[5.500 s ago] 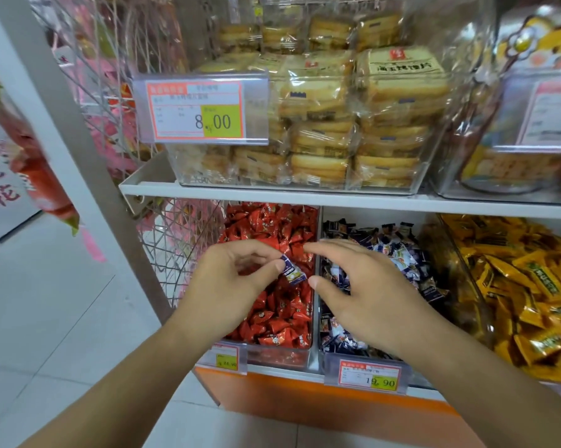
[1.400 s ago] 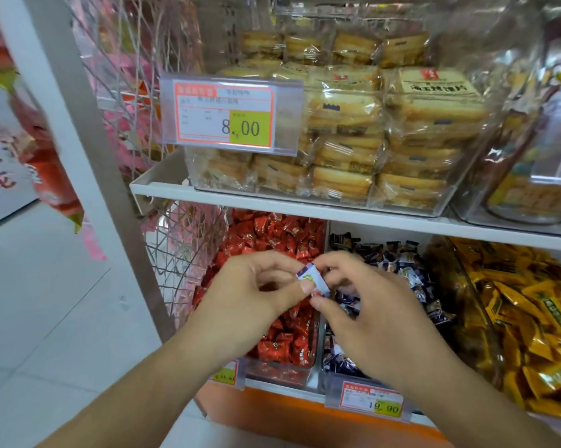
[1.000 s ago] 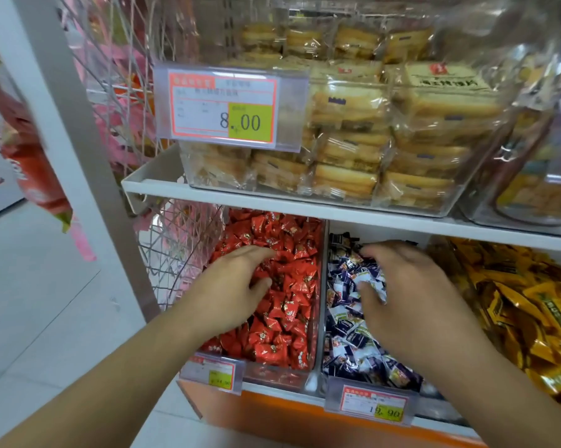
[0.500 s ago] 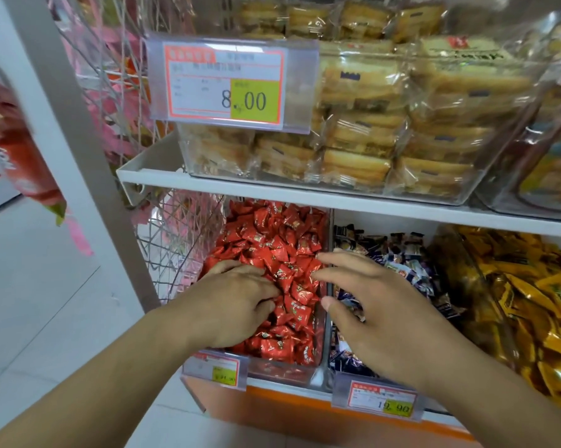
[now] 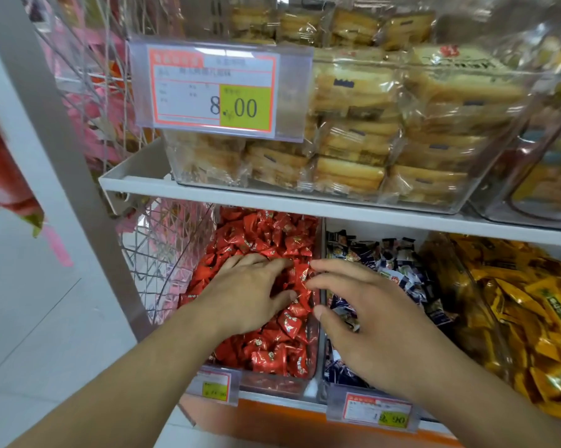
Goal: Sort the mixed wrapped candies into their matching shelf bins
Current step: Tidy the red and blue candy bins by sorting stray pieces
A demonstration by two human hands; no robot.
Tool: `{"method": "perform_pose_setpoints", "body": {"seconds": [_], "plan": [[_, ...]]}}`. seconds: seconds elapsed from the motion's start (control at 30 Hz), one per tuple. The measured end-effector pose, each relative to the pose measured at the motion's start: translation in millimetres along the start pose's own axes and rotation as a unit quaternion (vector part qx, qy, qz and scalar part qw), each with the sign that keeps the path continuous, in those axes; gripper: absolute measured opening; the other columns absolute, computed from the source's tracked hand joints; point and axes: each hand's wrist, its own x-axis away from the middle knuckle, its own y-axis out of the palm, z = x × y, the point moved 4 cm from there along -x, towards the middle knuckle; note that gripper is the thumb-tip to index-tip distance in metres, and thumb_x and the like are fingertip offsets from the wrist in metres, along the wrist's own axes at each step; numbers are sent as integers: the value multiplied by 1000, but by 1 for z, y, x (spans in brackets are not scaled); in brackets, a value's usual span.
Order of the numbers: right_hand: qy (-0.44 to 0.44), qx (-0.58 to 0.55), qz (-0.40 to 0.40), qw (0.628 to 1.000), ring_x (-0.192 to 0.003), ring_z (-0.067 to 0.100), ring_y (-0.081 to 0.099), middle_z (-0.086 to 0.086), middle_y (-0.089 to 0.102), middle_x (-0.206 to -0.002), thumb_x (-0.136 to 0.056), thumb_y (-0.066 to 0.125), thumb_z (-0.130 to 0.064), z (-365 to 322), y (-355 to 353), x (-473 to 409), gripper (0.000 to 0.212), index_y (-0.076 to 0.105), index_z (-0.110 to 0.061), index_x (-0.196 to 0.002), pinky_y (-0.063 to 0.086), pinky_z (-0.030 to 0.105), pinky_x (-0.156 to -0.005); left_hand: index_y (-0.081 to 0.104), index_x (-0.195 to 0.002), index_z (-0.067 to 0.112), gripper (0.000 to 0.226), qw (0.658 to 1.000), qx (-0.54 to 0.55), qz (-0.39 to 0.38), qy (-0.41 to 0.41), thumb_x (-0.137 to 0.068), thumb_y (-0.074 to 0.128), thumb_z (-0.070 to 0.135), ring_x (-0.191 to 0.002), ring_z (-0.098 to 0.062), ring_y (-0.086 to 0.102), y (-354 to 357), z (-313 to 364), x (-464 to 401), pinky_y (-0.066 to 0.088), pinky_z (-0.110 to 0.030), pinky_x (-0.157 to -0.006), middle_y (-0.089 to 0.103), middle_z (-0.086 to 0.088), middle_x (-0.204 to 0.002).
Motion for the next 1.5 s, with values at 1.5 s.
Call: {"method": "perform_pose_setpoints", "body": {"seconds": [1.5], "plan": [[32, -37, -30, 998, -143, -15, 21, -48, 23, -150, -103, 51, -51, 5, -5, 2, 36, 55, -49, -139, 17, 15, -111, 51, -143, 46, 56, 985, -29, -157, 70, -92, 56, 68, -147, 0, 26, -37, -11, 27, 8, -37, -127, 44, 23, -152]]}}
